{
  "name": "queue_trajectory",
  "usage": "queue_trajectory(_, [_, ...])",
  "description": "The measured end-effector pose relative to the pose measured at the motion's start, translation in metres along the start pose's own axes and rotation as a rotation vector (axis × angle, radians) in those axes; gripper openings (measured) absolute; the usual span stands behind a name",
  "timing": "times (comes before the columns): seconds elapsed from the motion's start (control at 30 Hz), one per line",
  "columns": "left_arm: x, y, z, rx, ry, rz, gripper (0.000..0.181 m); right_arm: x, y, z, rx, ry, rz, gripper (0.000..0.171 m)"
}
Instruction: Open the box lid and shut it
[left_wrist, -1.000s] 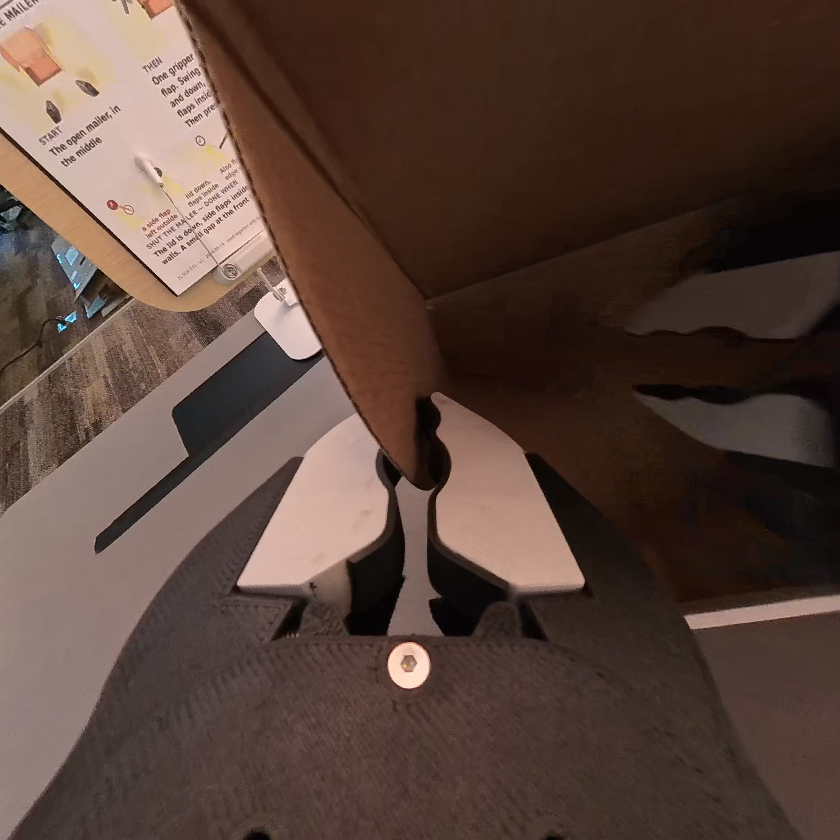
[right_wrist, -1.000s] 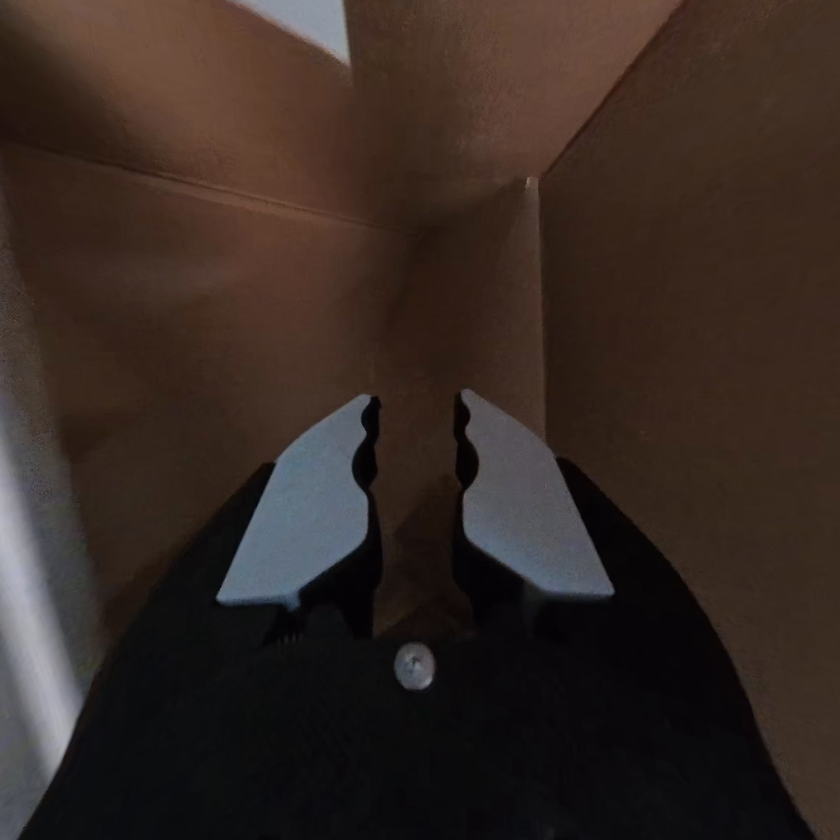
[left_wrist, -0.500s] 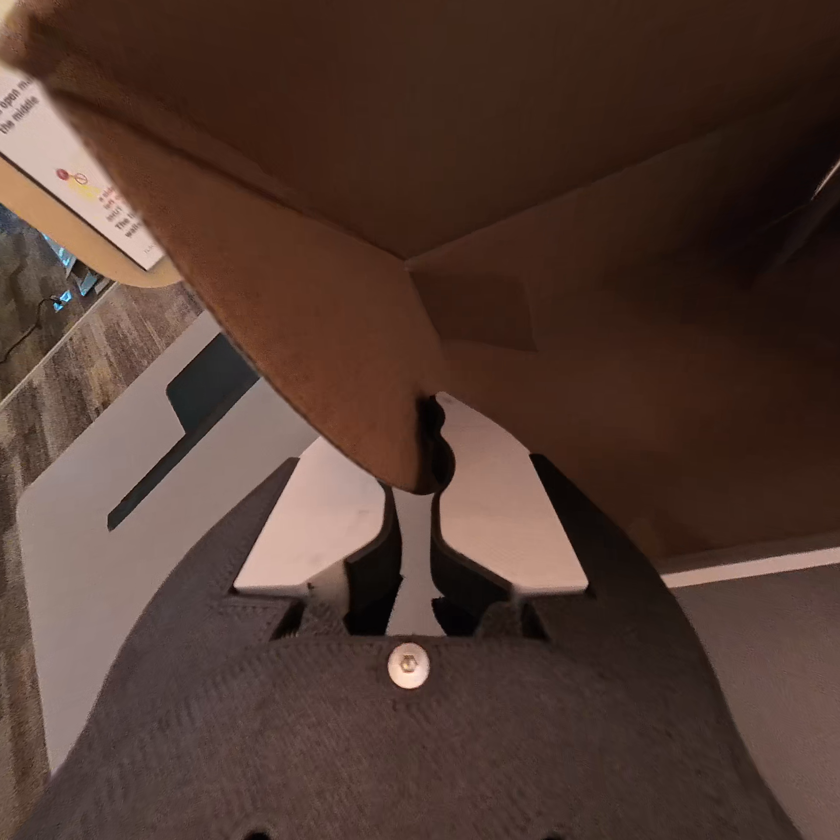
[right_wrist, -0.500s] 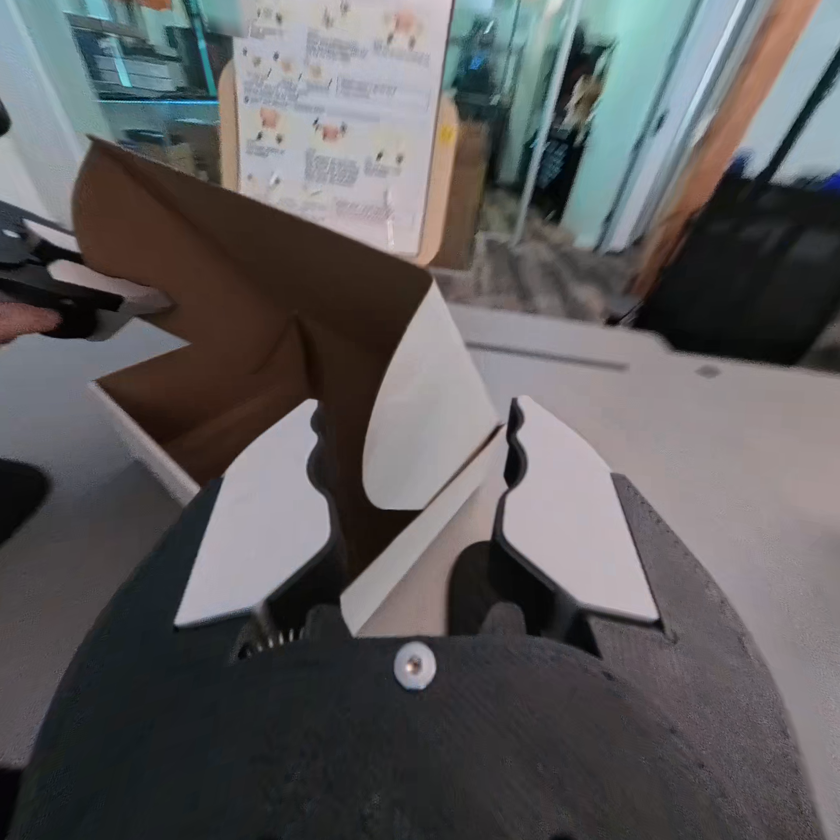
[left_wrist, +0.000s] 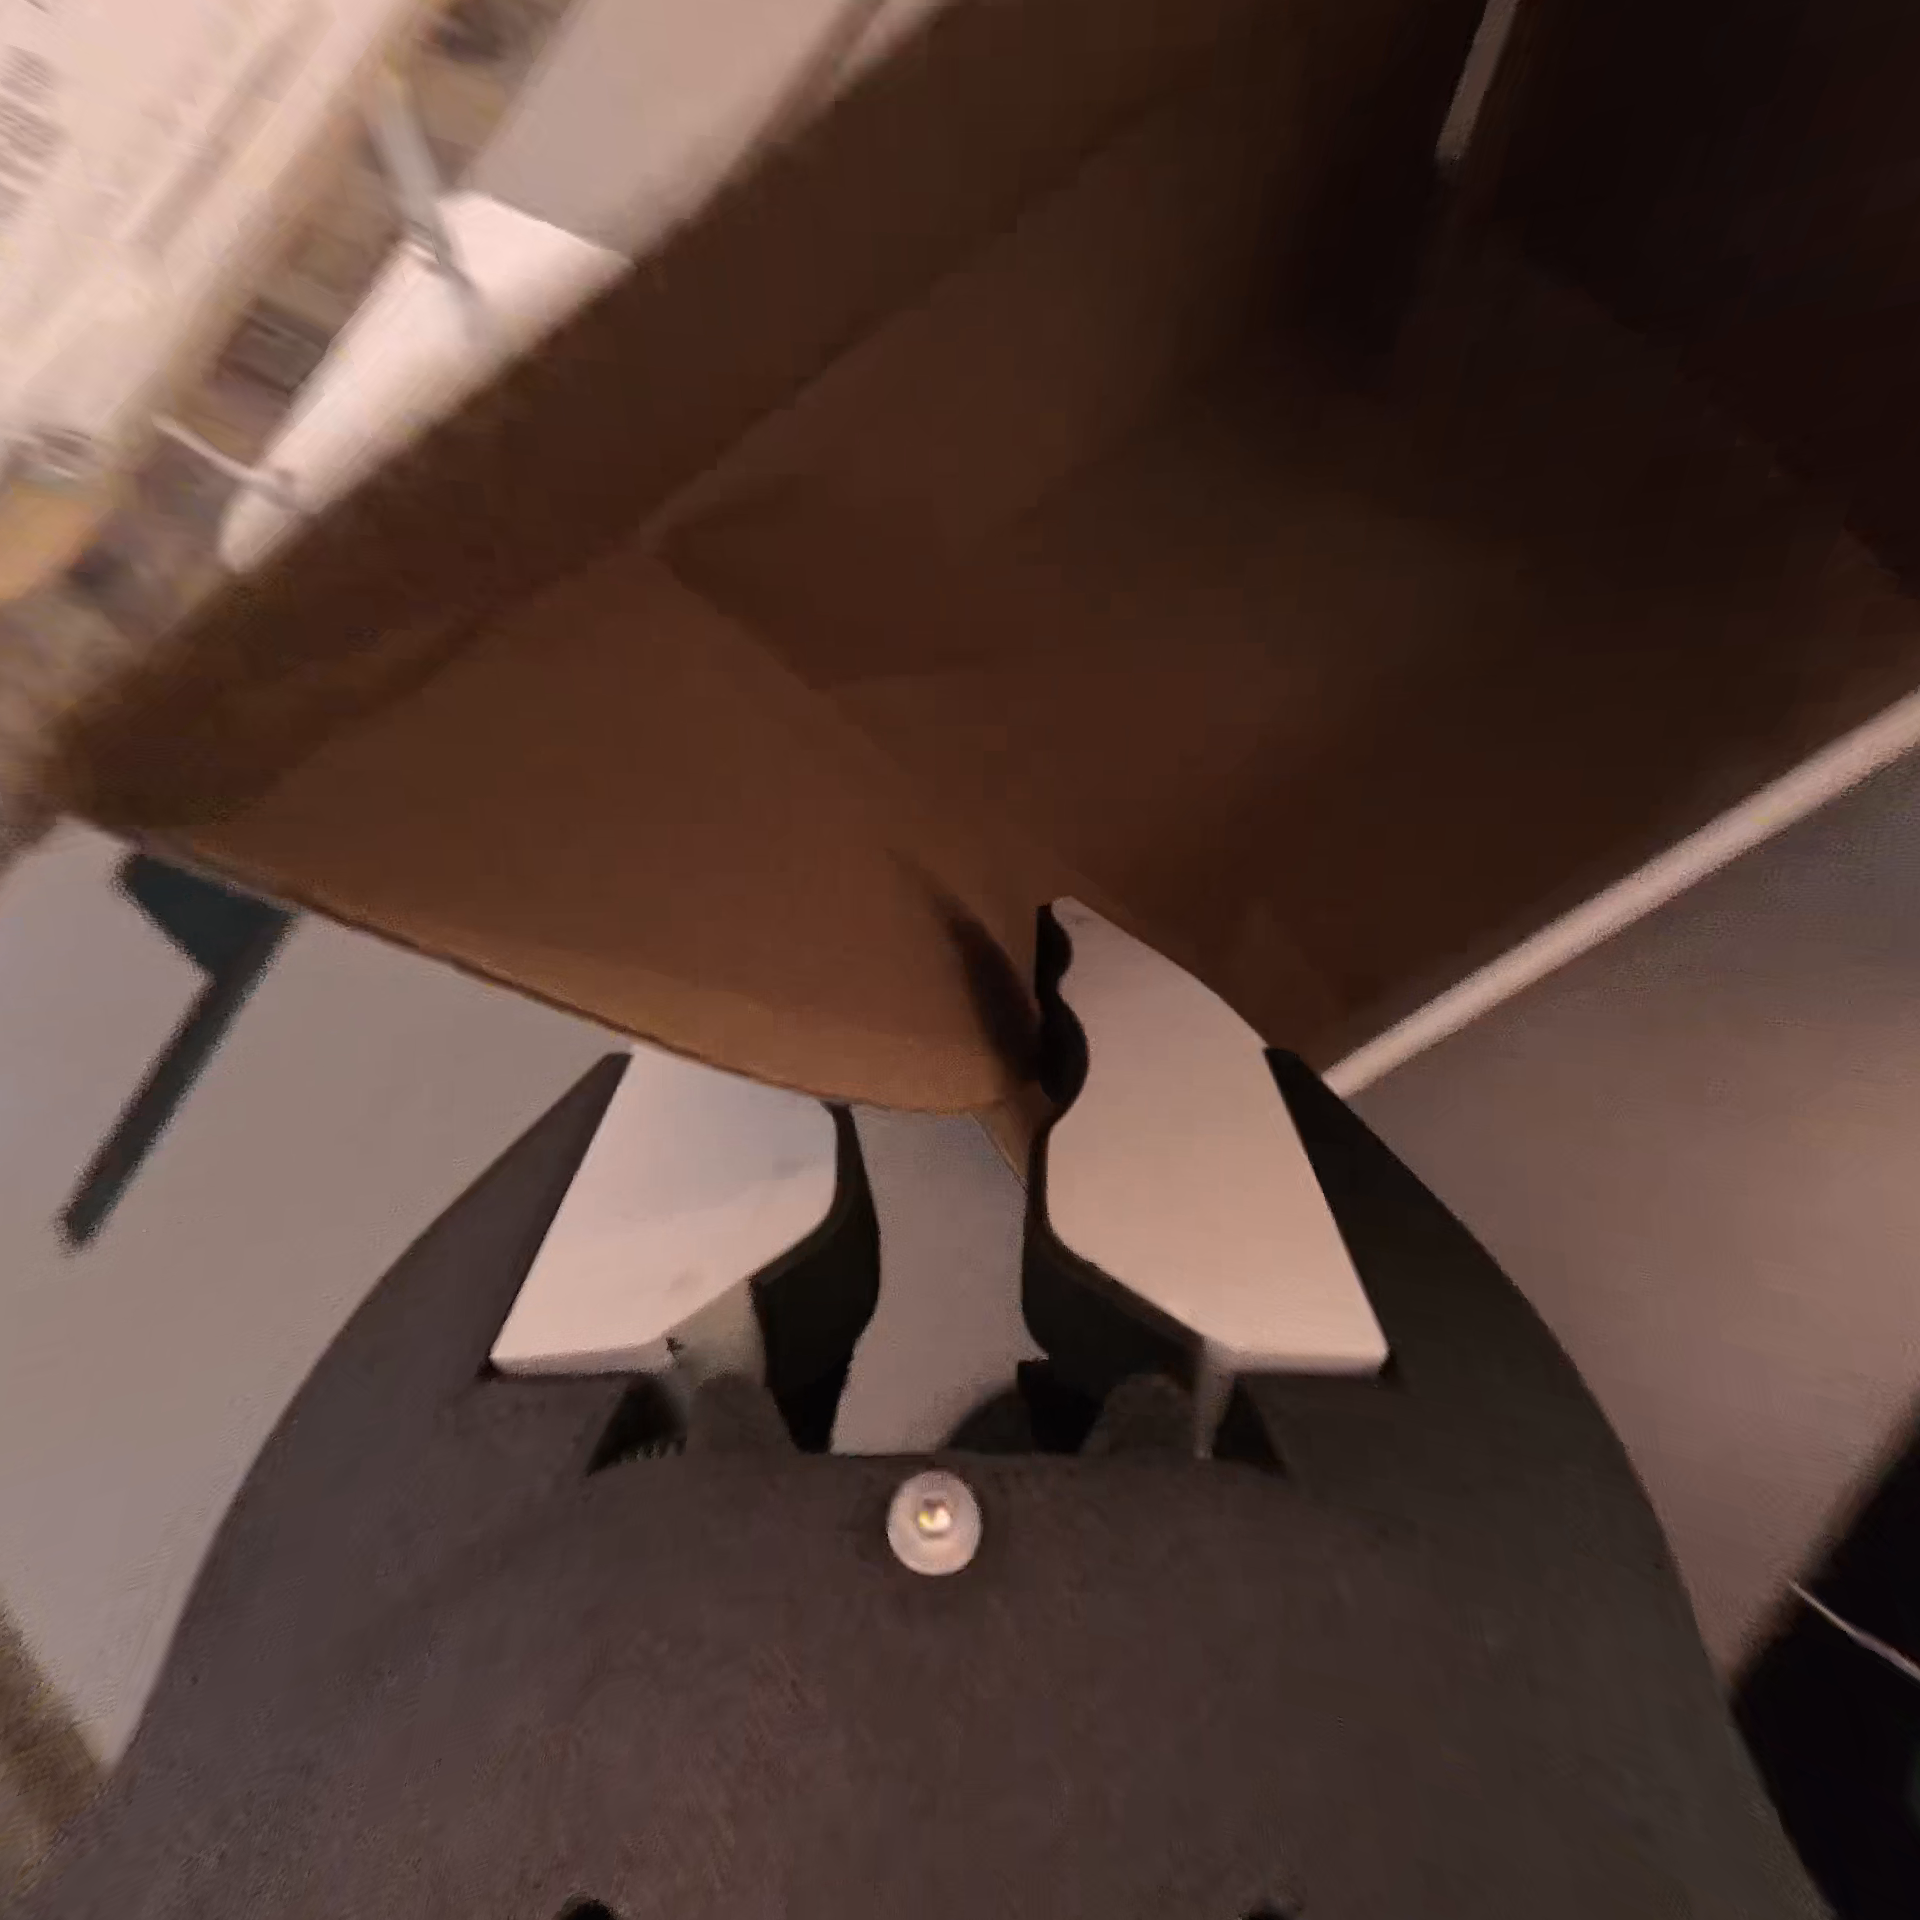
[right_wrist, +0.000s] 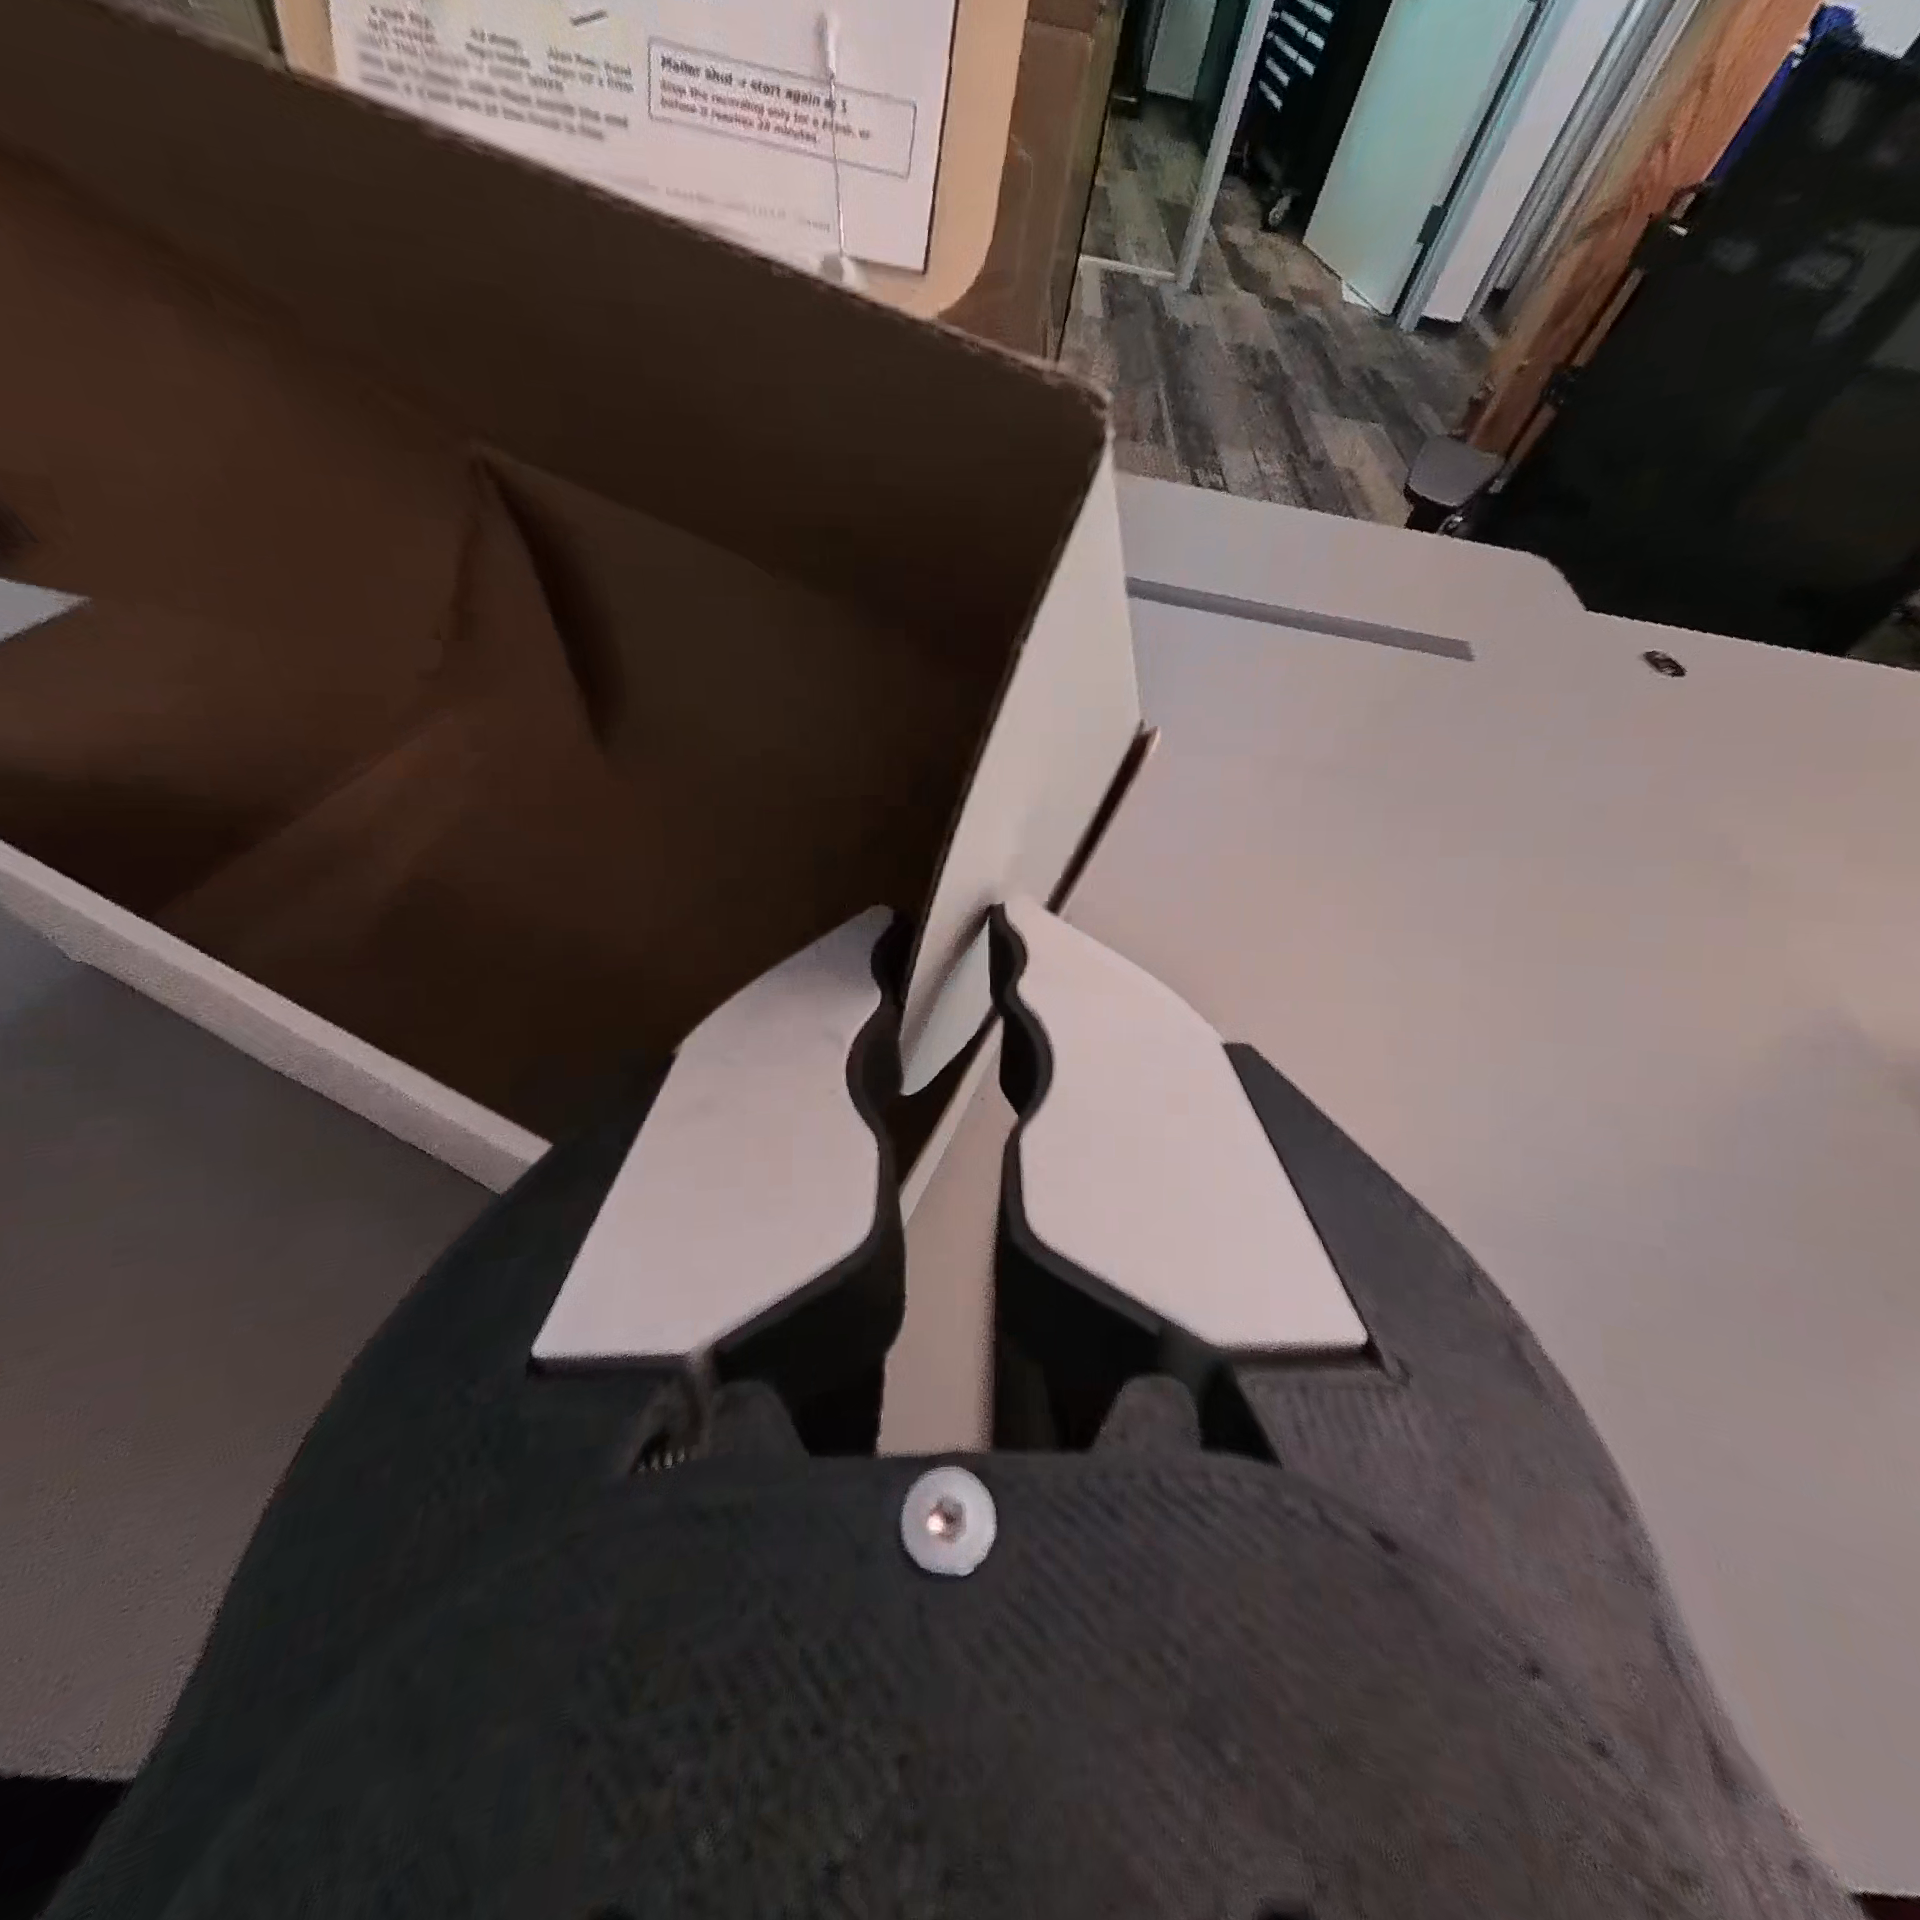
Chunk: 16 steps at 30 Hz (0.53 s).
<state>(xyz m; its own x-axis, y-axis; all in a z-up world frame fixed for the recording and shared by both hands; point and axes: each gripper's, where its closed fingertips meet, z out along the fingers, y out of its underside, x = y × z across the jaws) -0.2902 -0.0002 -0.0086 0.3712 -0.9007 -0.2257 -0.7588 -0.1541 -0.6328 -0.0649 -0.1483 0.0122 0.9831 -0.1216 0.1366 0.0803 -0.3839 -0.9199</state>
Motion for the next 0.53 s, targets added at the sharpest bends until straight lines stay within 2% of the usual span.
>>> queue_trajectory(0.13, [0.005, 0.0, -0.029, 0.041, 0.098, -0.071, 0.051, -0.002, 0.005, 0.005, -0.011, -0.025, 0.011, 0.015])
queue_trajectory(0.23, [-0.004, -0.008, -0.041, 0.114, 0.065, -0.134, 0.055, -0.002, 0.004, 0.006, -0.01, -0.038, 0.01, 0.015])
queue_trajectory(0.33, [-0.014, -0.005, -0.031, 0.084, -0.011, -0.127, 0.06, -0.001, 0.004, 0.005, -0.016, -0.049, 0.007, 0.015])
queue_trajectory(0.4, [-0.015, -0.005, -0.021, 0.062, -0.028, -0.098, 0.048, -0.004, 0.005, 0.003, -0.044, -0.085, -0.004, 0.019])
queue_trajectory(0.43, [-0.013, -0.006, -0.018, 0.059, -0.027, -0.082, 0.027, -0.006, 0.005, 0.001, -0.053, -0.106, -0.001, 0.027])
queue_trajectory(0.53, [-0.018, 0.0, -0.012, 0.01, -0.094, -0.051, 0.02, -0.01, -0.017, -0.01, 0.019, -0.144, 0.011, 0.038])
